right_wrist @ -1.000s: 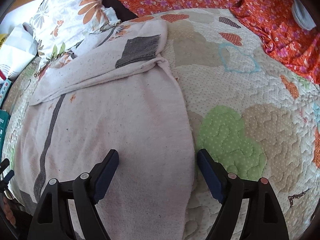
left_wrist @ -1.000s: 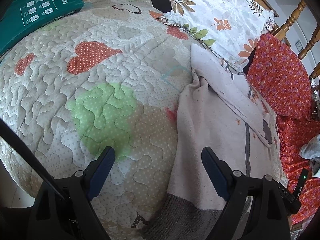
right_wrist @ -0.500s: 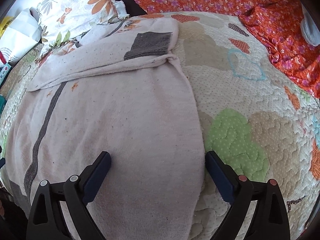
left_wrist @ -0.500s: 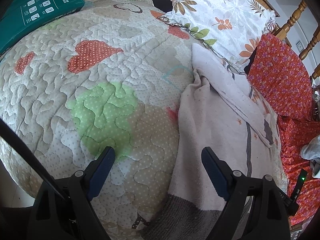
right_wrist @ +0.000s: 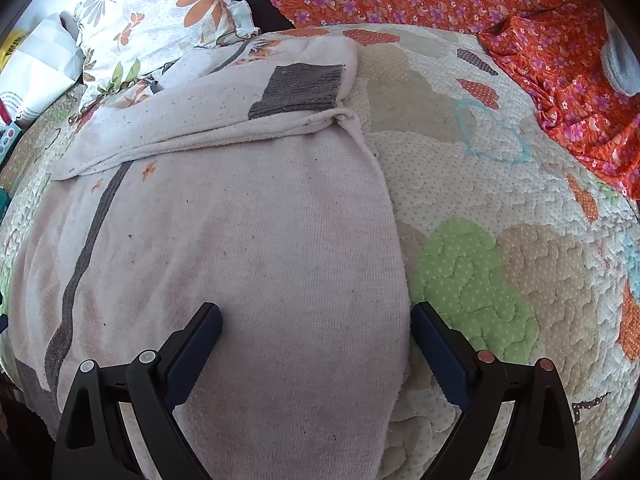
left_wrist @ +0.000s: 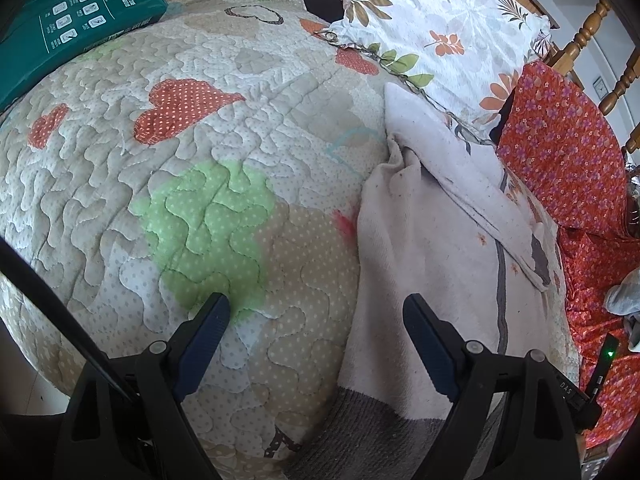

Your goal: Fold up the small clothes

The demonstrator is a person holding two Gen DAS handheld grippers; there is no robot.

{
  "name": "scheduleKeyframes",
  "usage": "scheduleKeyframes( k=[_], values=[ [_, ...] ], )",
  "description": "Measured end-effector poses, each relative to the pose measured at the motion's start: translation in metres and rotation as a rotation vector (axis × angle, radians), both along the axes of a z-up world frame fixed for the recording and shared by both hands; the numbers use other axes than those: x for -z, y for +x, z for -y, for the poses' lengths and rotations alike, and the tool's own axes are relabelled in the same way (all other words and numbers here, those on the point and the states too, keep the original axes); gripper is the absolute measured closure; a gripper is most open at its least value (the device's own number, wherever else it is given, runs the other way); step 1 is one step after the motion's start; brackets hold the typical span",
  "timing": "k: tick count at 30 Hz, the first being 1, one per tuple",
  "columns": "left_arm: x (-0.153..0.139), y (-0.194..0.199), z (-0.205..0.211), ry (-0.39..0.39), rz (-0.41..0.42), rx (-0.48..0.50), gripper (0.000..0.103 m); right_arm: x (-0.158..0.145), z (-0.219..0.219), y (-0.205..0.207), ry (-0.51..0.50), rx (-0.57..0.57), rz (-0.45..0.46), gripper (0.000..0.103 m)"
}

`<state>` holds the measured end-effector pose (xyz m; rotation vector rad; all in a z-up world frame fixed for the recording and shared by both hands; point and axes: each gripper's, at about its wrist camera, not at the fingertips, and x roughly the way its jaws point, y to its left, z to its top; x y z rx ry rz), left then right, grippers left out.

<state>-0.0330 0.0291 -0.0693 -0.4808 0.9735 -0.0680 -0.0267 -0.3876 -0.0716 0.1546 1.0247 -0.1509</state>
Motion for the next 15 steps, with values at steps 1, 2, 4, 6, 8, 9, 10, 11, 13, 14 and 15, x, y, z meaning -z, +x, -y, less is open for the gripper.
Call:
scheduleKeyframes(
  k=[1, 2, 4, 6, 8, 9, 10, 11, 13, 14, 15],
  values=[
    [0.0002, 0.0, -0.0003, 0.0, 0.0, 0.0, 0.015, 0.0001, -0.0005, 0.0, 0.0, 0.001, 0.0, 0.005],
    [0.0, 0.0002, 0.0006, 0.0, 0.0, 0.0, 0.015, 0.0001, -0.0003, 0.0, -0.001, 0.0, 0.0, 0.005],
    [0.0001, 0.0003, 0.0009, 0.001, 0.0, 0.0, 0.015, 0.0002, -0.0001, -0.0001, -0.002, 0.0, 0.0, 0.005],
    [0.0001, 0.0004, 0.0012, 0.002, 0.0, 0.0, 0.015, 0.0002, -0.0002, 0.0, -0.002, 0.0, 0.0, 0.005],
    [0.0, 0.0005, 0.002, 0.002, 0.0, 0.001, 0.015, 0.0001, -0.0004, 0.0001, -0.002, 0.0, 0.0, 0.005],
    [-0.0002, 0.0004, 0.0022, 0.003, 0.0, 0.001, 0.015, 0.0002, -0.0001, 0.0, -0.002, -0.001, 0.0, 0.005],
    [-0.0001, 0.0009, 0.0029, 0.005, 0.0, 0.002, 0.015, 0.0002, 0.0, 0.0, -0.003, -0.001, 0.0, 0.005],
    [0.0002, 0.0005, 0.0028, 0.007, 0.0, 0.003, 0.015, 0.0002, -0.0004, 0.0, -0.003, -0.001, 0.0, 0.005],
    [0.0004, 0.0002, 0.0028, 0.011, 0.0, 0.005, 0.015, 0.0001, -0.0005, -0.0001, -0.004, -0.001, 0.0, 0.005],
    [0.0003, 0.0003, 0.0042, 0.01, 0.0, 0.004, 0.015, -0.0001, -0.0008, 0.0, -0.004, -0.001, 0.0, 0.005],
    [0.0003, 0.0, 0.0036, 0.008, 0.0, 0.004, 0.015, -0.0002, -0.0003, 0.0, -0.009, -0.001, 0.0, 0.005]
  ],
)
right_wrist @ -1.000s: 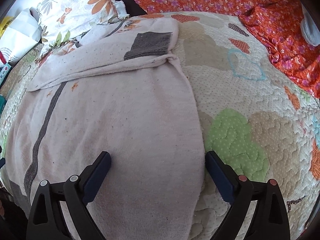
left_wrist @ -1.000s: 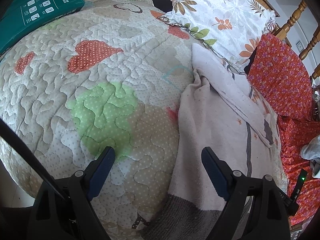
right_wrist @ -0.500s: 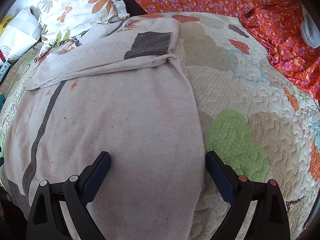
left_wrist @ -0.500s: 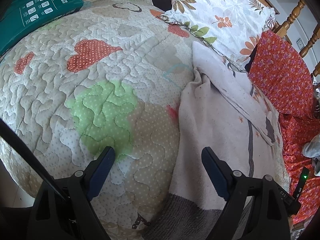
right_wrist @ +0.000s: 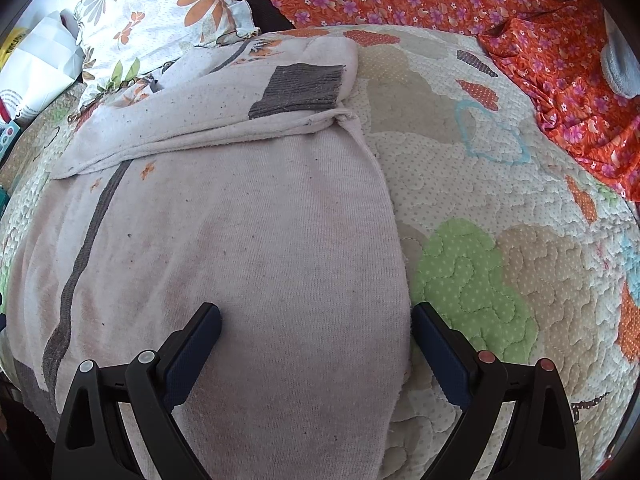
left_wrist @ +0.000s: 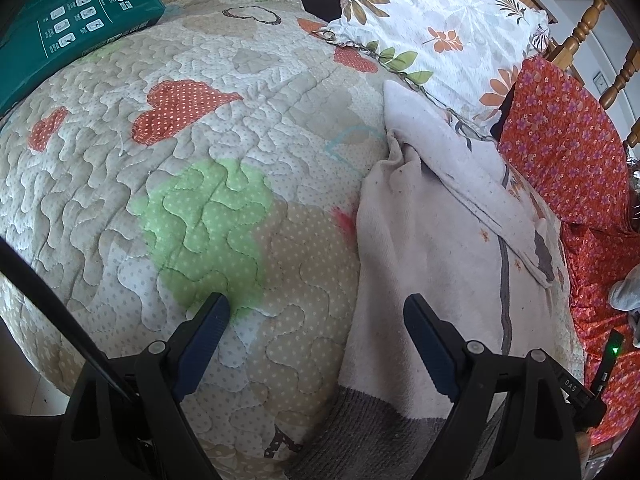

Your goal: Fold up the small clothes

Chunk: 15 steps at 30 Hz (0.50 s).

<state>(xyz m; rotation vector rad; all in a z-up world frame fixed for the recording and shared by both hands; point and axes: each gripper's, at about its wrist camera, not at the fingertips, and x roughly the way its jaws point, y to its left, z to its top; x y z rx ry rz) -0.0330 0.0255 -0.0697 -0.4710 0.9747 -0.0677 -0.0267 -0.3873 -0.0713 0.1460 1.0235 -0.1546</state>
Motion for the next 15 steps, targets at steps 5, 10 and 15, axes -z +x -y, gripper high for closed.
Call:
scheduleKeyframes(
  k=[5, 10, 15],
  values=[
    [-0.001, 0.0, -0.011, -0.073, 0.001, -0.017, 0.015, -0.01, 0.012, -0.004, 0.089, 0.038, 0.025, 0.006],
    [-0.002, -0.001, -0.028, -0.187, 0.007, -0.059, 0.015, -0.028, 0.067, -0.025, 0.338, 0.183, 0.132, 0.007],
    [0.001, -0.004, -0.035, -0.257, -0.002, -0.046, 0.015, -0.027, 0.093, -0.042, 0.417, 0.225, 0.149, 0.021]
  ],
)
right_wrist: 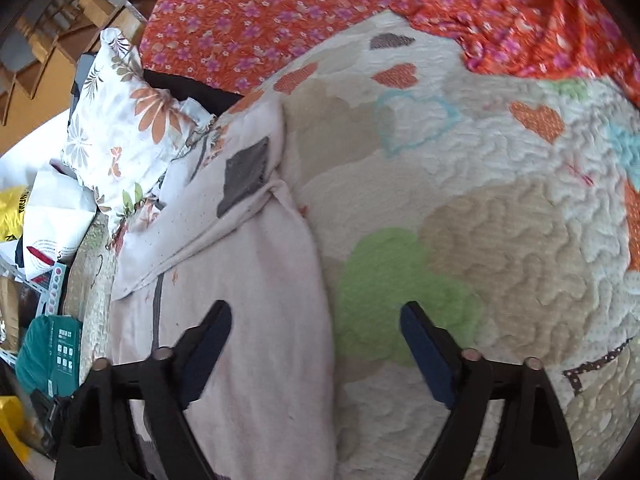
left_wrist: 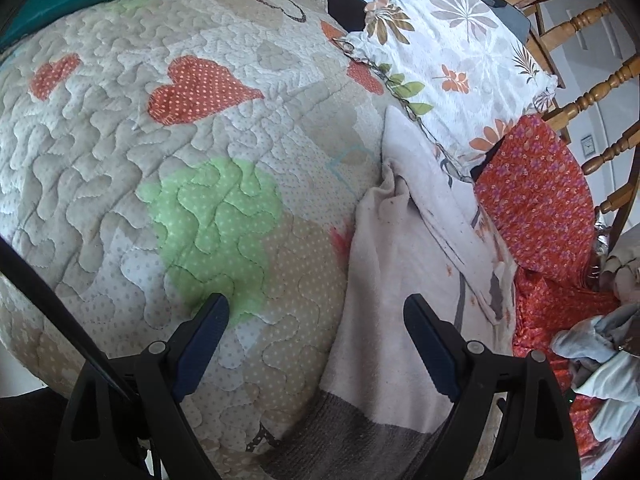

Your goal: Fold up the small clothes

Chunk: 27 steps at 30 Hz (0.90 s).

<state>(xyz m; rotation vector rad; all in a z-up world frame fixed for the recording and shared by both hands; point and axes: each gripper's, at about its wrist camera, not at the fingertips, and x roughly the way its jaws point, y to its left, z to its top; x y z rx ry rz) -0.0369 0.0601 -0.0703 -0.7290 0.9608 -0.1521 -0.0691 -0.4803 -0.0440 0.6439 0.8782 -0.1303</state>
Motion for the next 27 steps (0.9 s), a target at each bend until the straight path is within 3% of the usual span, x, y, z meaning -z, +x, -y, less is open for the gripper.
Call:
scheduleKeyframes(
  k=[4, 8, 11, 14, 16, 22, 27],
  values=[
    [0.0, 0.001, 0.018, -0.026, 0.004, 0.096, 0.015, 0.013, -0.005, -0.005, 0.046, -0.038, -0.043, 0.04],
    [0.007, -0.002, 0.036, -0.087, -0.011, 0.193, 0.015, 0.017, -0.01, -0.012, 0.064, -0.056, -0.042, 0.04],
    [0.01, -0.006, 0.045, -0.1, -0.014, 0.237, 0.015, 0.021, -0.009, -0.019, 0.15, -0.066, -0.024, 0.04],
    [0.011, -0.011, 0.048, -0.138, -0.014, 0.274, 0.015, 0.034, -0.013, -0.024, 0.312, -0.103, -0.017, 0.04],
    [0.014, -0.011, 0.047, -0.177, -0.017, 0.273, 0.015, 0.039, -0.02, -0.03, 0.365, -0.123, -0.007, 0.04],
    [0.024, -0.02, 0.039, -0.304, -0.048, 0.266, 0.015, 0.042, -0.036, -0.038, 0.402, -0.17, 0.002, 0.04],
    [0.024, -0.03, 0.048, -0.291, -0.052, 0.298, 0.015, 0.052, -0.043, -0.046, 0.507, -0.184, 0.019, 0.04]
  ],
)
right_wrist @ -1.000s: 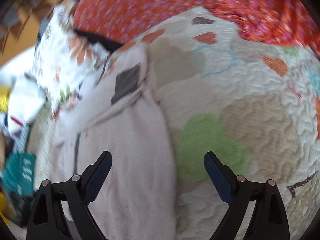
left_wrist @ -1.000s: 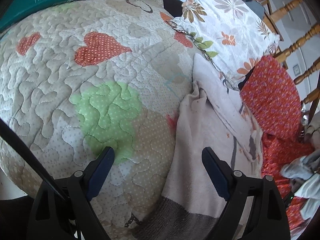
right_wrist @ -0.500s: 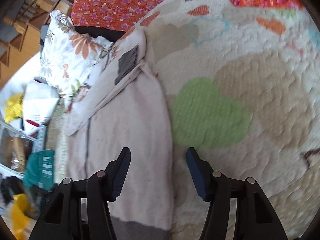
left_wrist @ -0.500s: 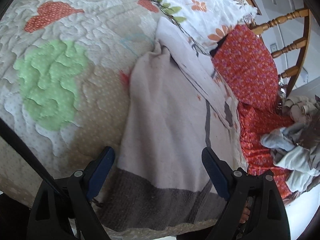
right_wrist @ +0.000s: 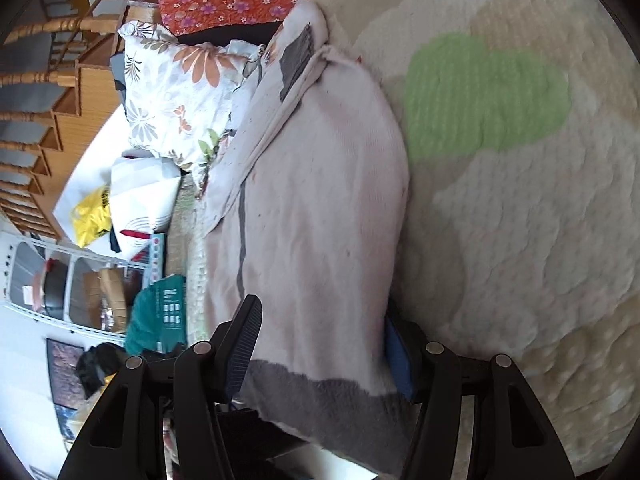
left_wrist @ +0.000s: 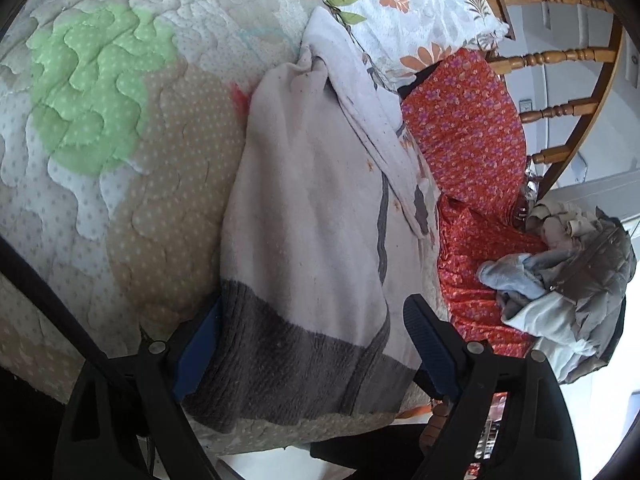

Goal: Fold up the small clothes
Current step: 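Grasp the grey knit hem of the cardigan with both grippers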

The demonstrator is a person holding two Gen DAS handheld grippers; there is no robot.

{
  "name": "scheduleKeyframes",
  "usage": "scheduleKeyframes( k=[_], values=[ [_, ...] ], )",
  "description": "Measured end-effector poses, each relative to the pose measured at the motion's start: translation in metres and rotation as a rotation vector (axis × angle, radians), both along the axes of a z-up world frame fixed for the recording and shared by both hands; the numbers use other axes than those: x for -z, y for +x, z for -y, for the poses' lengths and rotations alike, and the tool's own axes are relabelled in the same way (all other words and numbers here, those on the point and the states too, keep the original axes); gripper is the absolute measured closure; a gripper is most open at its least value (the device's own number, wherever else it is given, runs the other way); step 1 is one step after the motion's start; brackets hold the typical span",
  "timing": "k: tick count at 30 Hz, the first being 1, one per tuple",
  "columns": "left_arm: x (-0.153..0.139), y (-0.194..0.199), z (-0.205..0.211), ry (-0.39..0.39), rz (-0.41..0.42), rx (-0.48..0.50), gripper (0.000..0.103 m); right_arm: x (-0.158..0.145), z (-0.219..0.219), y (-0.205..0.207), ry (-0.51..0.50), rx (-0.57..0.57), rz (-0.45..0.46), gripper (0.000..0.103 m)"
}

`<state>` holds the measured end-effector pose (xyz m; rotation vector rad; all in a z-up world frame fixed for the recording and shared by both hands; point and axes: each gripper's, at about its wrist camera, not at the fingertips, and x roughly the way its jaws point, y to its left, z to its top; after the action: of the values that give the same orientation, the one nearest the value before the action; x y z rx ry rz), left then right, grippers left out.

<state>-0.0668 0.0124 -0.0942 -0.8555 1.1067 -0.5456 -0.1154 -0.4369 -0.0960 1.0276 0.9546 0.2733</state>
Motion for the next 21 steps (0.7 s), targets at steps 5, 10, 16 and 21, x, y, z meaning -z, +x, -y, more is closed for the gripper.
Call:
scheduleKeyframes(
  k=[5, 10, 16, 21],
  values=[
    [0.0, -0.008, 0.016, 0.003, -0.002, 0.068, 0.033, 0.005, -0.012, -0.009, 0.052, -0.034, 0.013, 0.04],
    [-0.001, -0.017, 0.033, 0.099, 0.028, 0.101, 0.034, 0.0, -0.033, -0.02, -0.014, -0.078, 0.028, 0.041],
    [-0.002, -0.02, 0.035, 0.13, 0.043, 0.083, 0.035, -0.005, -0.052, -0.034, -0.121, -0.07, 0.042, 0.046],
    [0.001, -0.022, 0.029, 0.193, 0.01, 0.04, 0.08, -0.005, -0.06, -0.046, -0.189, -0.042, 0.037, 0.057]
  ],
)
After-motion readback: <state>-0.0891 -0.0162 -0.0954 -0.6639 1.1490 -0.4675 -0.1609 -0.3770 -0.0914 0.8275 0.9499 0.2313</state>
